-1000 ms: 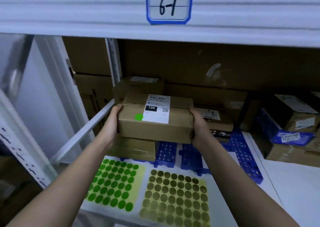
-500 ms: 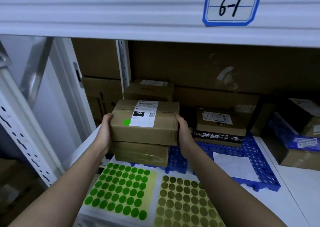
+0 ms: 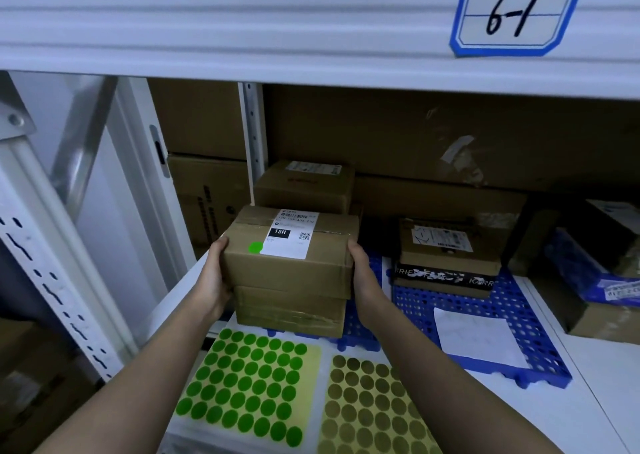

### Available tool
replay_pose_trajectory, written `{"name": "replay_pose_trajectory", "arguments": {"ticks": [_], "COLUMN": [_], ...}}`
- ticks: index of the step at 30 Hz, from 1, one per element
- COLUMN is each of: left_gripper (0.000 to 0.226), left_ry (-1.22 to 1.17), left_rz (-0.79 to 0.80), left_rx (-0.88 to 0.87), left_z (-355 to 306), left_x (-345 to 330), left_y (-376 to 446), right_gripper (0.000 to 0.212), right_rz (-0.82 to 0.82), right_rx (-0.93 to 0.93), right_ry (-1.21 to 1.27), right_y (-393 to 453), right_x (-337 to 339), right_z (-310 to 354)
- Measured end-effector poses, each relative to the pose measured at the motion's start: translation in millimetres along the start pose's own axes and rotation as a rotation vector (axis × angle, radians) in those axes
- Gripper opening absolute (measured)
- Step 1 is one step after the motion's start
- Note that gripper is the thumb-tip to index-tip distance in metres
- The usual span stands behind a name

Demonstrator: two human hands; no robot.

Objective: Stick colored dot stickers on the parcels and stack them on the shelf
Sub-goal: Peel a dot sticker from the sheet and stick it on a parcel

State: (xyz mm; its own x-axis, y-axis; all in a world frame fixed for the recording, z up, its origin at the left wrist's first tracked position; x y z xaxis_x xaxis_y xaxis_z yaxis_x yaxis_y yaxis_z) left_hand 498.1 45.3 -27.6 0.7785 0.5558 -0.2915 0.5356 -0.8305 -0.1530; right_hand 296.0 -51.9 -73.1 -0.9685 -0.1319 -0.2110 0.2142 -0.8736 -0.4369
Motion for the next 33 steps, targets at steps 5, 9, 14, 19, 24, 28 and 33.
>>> {"name": "replay_pose_trajectory", "arguments": {"ticks": [5,9,14,19,24,28,33], "left_gripper": [0.058,0.059,0.040,0.042,0.056,0.052,0.055], "left_ry": [0.006,0.014,0.001,0.011,-0.018,-0.033,-0.044], "left_rz": [0.018,0.028,0.043,0.072,0.093,0.103,0.075], "left_rx": [0.044,0.056,0.032,0.008,-0.004,-0.029,-0.041], "left_z": [7.0,8.1,6.6,8.0,11.5,13.0,14.2], "left_x": [2.1,4.2,5.2,9.9,10.3,5.6,7.0], "left_y": [5.6,13.1,20.9,26.4,23.3,19.7,22.6], "right_gripper": [0.067,0.072,0.085,0.078,0.073,0.069,0.070], "right_rz": [-0.009,-0.016,-0.024,-0.023,-0.019,-0.006,-0.026], "right_rx": [0.013,-0.018,-0.012,-0.012,-0.056,-0.073,-0.055], "right_ry": [-0.006,-0.008,-0.034,-0.011,0.009,0.028,-0.002], "right_y": [-0.4,-0.4,-3.7,-1.1,-5.5,-10.1,-12.0], "right_x": [0.7,-2.5,-10.3,-11.0,-7.8,-8.0,-8.8], "right_z": [3.1,3.9,3.4,1.7,1.2,1.7,2.9]}}
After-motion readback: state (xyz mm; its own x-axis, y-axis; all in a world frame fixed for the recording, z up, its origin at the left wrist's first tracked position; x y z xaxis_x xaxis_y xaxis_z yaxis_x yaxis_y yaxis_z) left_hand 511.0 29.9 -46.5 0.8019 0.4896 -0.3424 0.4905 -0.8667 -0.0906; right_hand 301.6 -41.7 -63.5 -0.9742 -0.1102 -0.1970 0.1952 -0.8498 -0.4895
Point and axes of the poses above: each hand's wrist, its own y-axis towards the middle knuckle, its own x-axis out of the back of the hand, z = x × y, the point moved 4 cm from there along y, towards the middle knuckle, and after that the axes turned 10 degrees about -x, right-handed, at the moved point
